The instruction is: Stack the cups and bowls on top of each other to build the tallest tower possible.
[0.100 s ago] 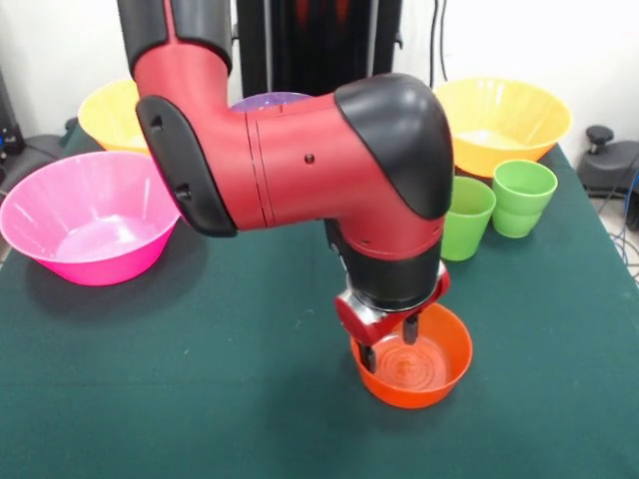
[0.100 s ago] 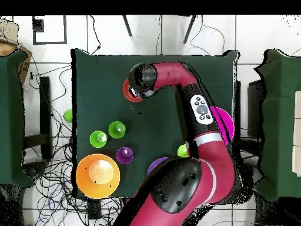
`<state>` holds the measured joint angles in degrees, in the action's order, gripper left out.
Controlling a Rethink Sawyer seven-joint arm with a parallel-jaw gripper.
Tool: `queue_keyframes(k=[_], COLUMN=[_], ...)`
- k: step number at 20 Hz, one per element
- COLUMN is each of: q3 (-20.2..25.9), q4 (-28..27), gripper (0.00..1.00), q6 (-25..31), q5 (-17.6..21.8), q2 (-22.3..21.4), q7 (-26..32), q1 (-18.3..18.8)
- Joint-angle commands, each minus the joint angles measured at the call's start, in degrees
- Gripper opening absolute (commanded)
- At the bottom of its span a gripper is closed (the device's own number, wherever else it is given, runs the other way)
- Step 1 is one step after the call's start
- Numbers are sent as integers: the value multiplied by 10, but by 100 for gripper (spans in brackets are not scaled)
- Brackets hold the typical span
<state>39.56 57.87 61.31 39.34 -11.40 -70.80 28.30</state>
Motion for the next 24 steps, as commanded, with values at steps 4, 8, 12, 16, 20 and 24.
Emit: queue_keyframes(k=[4, 8, 12, 16, 20, 24], q3=[-37, -42, -43, -44, -50, -53], q4=[-2, 7, 11, 20, 43, 76], gripper=[100, 100, 100, 100, 100, 100], q6=[55, 67, 73, 66, 56, 12], q5=[48, 47, 48, 49, 45, 43], q2=[-60, -83, -93, -100, -104, -93], q7=[176, 175, 188, 187, 160, 108], q1=[-2, 0, 7, 11, 10, 5])
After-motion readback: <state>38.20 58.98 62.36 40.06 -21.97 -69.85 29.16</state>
